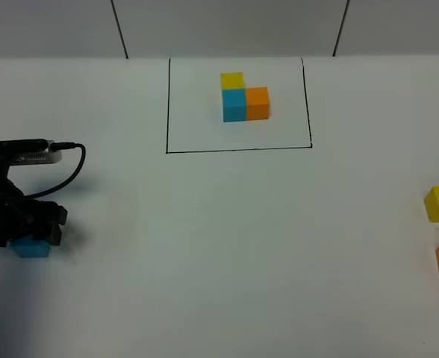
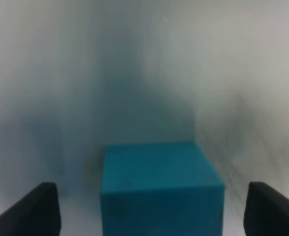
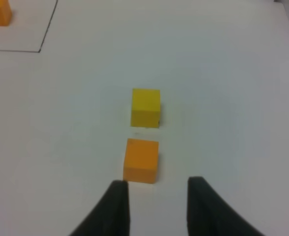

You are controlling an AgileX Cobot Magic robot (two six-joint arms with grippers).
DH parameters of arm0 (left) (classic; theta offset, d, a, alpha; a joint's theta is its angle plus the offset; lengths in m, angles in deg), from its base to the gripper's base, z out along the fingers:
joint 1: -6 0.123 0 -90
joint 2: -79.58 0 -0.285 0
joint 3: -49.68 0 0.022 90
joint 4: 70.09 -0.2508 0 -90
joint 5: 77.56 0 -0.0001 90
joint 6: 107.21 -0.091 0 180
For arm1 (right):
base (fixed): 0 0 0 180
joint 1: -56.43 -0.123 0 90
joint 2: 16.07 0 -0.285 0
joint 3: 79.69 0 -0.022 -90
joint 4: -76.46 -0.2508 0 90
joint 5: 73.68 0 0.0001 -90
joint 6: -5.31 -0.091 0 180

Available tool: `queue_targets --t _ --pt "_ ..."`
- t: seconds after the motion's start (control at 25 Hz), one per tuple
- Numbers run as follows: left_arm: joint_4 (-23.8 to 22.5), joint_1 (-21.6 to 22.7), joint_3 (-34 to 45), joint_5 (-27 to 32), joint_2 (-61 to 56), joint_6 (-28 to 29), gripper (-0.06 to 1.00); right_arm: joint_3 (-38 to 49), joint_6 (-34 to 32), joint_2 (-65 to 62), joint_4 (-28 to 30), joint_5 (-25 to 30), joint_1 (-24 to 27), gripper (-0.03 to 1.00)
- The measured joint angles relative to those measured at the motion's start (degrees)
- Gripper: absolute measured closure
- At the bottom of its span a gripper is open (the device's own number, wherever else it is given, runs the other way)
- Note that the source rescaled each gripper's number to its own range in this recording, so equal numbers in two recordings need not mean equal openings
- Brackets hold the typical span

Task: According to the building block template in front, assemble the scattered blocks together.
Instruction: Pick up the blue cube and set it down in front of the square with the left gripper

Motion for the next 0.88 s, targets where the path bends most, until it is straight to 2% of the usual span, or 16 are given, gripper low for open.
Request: queue_targets --t 0.16,0.4,0.76,0.88 --pt "0.0 0.0 0.0 0.1 0.0 0.1 0.48 0.0 0.0 0.0 0.0 0.0 0.0 0.97" --pt "0.2 0.0 0.0 0.1 0.0 0.4 0.92 0.0 0.0 0.0 0.0 0.0 0.0 0.97" --pt "0.2 0.0 -0.1 0.1 0.0 1.0 0.94 0.0 0.0 0.0 0.0 0.0 0.0 0.97" --pt "0.4 -0.1 -1.8 1.6 0.0 -0.5 0.94 0.0 0.0 0.0 0.0 0.0 0.0 0.97"
